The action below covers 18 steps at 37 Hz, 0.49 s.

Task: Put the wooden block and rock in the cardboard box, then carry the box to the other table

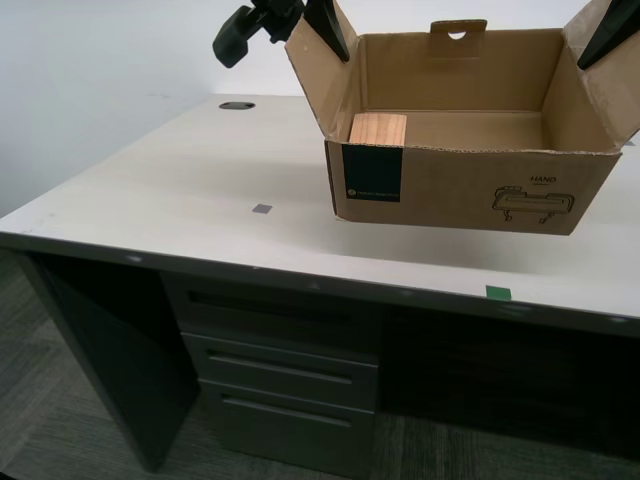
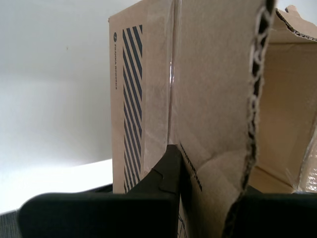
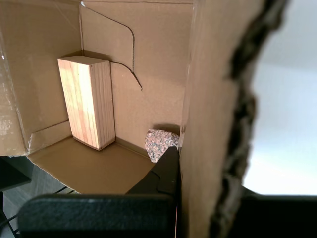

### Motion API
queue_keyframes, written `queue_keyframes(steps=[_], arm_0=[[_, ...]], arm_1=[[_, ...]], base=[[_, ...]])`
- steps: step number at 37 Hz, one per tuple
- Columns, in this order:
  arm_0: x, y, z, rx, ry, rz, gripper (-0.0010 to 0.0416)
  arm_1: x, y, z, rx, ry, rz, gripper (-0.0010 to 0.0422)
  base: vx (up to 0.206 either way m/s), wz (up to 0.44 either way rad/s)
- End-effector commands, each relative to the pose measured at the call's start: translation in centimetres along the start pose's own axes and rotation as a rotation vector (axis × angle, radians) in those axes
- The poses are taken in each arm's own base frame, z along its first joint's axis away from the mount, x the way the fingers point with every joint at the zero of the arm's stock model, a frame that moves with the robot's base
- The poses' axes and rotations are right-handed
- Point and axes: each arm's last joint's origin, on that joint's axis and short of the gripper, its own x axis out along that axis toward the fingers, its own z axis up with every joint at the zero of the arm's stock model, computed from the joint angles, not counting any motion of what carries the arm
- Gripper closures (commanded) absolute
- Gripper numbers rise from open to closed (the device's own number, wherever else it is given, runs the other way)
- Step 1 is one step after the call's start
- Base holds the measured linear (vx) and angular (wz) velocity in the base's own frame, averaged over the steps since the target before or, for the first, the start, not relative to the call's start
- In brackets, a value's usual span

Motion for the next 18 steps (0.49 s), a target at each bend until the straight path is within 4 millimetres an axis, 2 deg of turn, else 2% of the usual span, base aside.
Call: queue_keyframes(steps=[1,8,18], arm_0=[[-0.02,0.12,0.01,-0.005,0.002,0.023,0.0406],[-0.02,0.11,-0.03,-0.003,0.006,0.023,0.0406],[-0.02,0.11,-0.16,0.000,0.017,0.022,0.0406]], arm_1=[[0.01,-0.29,0.07,-0.013,-0.013,-0.009,0.0413],[0.03,-0.33,0.04,-0.016,-0.013,-0.008,0.0413],[0.05,-0.26,-0.16,-0.012,0.004,0.002,0.0413]], base=[[-0.098,0.007],[-0.087,0.018],[-0.058,0.097]])
